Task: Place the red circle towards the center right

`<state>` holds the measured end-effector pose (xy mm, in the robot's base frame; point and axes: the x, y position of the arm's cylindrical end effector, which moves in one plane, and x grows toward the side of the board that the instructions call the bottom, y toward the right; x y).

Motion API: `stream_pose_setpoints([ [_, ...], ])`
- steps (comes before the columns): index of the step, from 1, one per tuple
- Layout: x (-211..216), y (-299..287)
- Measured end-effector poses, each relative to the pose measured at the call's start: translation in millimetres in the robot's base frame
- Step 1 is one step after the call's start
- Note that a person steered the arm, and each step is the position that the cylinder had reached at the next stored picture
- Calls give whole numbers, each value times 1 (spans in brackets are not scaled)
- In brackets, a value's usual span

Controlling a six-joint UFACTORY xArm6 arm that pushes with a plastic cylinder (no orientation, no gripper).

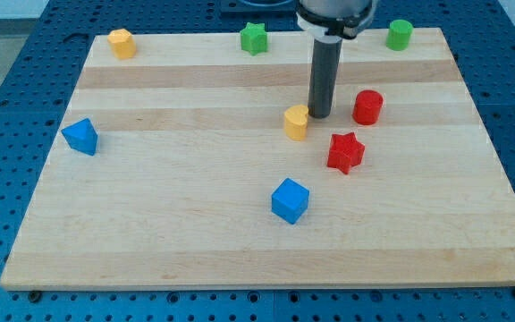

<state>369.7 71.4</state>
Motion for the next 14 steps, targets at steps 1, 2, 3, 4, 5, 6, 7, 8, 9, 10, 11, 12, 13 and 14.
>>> stream_pose_setpoints([
  [1,-10,13],
  [2,-5,49],
  [3,10,68],
  [4,13,71],
  [5,13,37],
  [6,15,32],
  [7,30,32],
  [8,45,32],
  [9,46,45],
  [10,37,60],
  [11,27,69],
  [12,23,90],
  [13,23,115],
  [14,23,120],
])
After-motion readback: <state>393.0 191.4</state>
